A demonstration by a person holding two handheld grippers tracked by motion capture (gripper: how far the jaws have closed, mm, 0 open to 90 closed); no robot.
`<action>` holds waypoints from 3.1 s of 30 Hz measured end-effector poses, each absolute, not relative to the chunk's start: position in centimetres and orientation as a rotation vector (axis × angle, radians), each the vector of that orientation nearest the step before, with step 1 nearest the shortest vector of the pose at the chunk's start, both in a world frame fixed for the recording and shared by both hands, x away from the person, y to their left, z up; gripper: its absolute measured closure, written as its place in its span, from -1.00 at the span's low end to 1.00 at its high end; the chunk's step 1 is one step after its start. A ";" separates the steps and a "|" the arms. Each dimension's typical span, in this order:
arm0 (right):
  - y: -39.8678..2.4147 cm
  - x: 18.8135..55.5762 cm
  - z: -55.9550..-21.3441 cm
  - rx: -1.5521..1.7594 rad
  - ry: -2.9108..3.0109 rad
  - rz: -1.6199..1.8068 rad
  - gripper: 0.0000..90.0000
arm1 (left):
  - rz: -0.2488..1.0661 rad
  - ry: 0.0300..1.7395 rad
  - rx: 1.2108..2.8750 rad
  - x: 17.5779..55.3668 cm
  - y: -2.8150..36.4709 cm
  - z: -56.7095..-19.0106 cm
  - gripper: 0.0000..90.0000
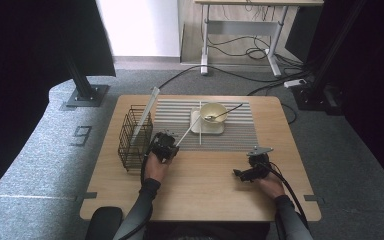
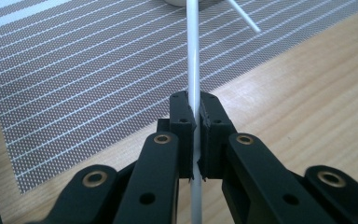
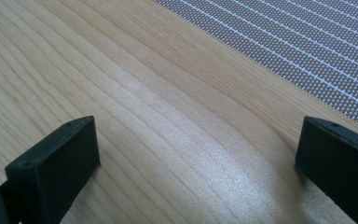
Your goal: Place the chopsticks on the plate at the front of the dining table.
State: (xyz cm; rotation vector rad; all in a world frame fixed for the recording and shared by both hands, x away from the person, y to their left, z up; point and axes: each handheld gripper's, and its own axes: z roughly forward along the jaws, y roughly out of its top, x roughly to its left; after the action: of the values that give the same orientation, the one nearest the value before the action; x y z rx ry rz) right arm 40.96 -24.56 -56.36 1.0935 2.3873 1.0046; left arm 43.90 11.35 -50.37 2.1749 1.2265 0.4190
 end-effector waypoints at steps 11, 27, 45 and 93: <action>-24.6 40.9 -56.4 1.095 2.387 1.004 -1.00 | 0.432 1.273 2.179 45.7 10.9 -50.8 0.90; -24.6 40.9 -56.4 1.089 2.390 1.005 -1.00 | 0.434 1.293 2.203 48.8 9.5 -51.1 0.90; -24.5 40.9 -56.4 1.078 2.399 1.008 -1.00 | 0.440 1.283 2.244 51.9 7.4 -52.0 0.89; -24.5 40.8 -56.4 1.073 2.403 1.009 -1.00 | 0.337 1.185 2.189 53.2 5.5 -53.1 0.69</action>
State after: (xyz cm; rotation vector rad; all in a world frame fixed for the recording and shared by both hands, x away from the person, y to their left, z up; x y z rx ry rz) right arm 40.84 -24.50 -56.35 1.0727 2.4030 1.0087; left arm 53.23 5.48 -53.06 2.1890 1.1852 0.3368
